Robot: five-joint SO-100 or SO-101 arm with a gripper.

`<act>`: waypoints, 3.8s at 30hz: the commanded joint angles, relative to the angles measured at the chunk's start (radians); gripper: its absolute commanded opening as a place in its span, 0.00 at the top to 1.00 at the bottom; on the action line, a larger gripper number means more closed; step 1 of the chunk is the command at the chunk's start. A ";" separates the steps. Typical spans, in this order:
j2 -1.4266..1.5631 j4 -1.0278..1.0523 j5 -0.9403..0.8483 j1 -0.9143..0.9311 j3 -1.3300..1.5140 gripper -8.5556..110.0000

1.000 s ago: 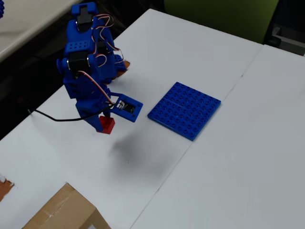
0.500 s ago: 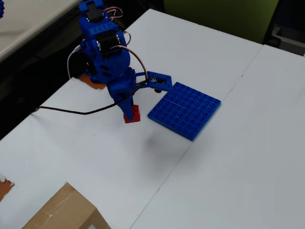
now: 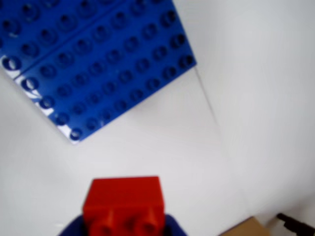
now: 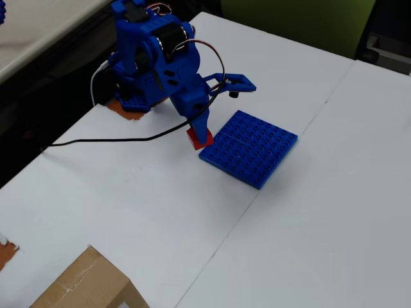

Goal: Pick up the 2x2 red block and go up the 8x8 blue block.

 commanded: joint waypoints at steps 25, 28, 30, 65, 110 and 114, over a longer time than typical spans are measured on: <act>-0.160 0.078 -0.066 -0.291 -0.272 0.92; -0.195 0.101 -0.094 -0.301 -0.321 0.92; -0.195 0.101 -0.097 -0.302 -0.322 0.92; -0.221 0.121 -0.179 -0.318 -0.377 0.93; -0.238 0.121 -0.219 -0.314 -0.397 0.92; -0.238 0.123 -0.222 -0.314 -0.399 0.92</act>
